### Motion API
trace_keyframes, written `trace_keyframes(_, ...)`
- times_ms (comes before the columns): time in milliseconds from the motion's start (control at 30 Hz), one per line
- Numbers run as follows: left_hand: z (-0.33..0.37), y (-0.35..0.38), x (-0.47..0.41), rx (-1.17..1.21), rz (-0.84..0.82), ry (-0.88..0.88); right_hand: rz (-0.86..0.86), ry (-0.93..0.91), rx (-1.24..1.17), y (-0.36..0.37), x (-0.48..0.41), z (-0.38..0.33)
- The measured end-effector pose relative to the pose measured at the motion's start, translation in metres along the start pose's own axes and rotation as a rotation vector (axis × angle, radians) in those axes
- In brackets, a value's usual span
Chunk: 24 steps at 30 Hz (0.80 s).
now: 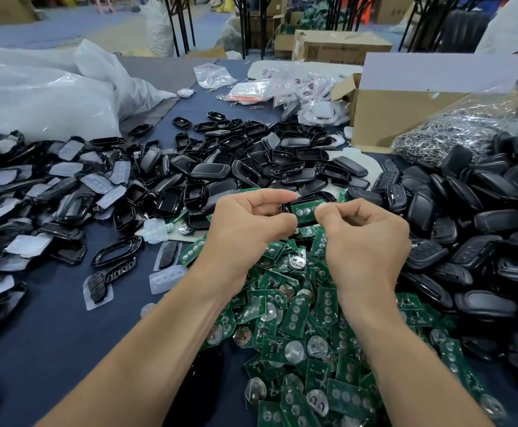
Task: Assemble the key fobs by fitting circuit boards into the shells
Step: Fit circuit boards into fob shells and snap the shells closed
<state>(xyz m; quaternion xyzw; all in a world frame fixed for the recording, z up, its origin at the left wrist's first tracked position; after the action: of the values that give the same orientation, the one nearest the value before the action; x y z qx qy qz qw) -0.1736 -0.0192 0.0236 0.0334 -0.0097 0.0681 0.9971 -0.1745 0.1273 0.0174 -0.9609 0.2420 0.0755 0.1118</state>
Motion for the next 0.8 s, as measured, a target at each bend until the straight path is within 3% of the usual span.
trace_keyframes(300,0.0028,-0.0016,0.0014,-0.072,0.069,0.075,-0.021,-0.093,0.027,0.0013,0.0088,-0.0027)
trace_keyframes(800,-0.0023,0.0024,0.0015,-0.132,0.106,0.141,-0.017,-0.007,-0.075,0.0029,0.0065,0.0043)
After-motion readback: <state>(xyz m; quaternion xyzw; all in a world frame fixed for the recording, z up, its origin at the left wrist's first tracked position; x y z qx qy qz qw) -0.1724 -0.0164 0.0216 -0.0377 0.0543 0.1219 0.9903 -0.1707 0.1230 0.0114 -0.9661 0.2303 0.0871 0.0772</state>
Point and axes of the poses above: each hand's wrist, its own x-axis away from the middle knuckle, its own y-axis out of the palm, z = x × y, the point moved 1 cm from there along -x, towards the middle knuckle, and after that the axes turned 1 degree about z, right-handed, at the moved point
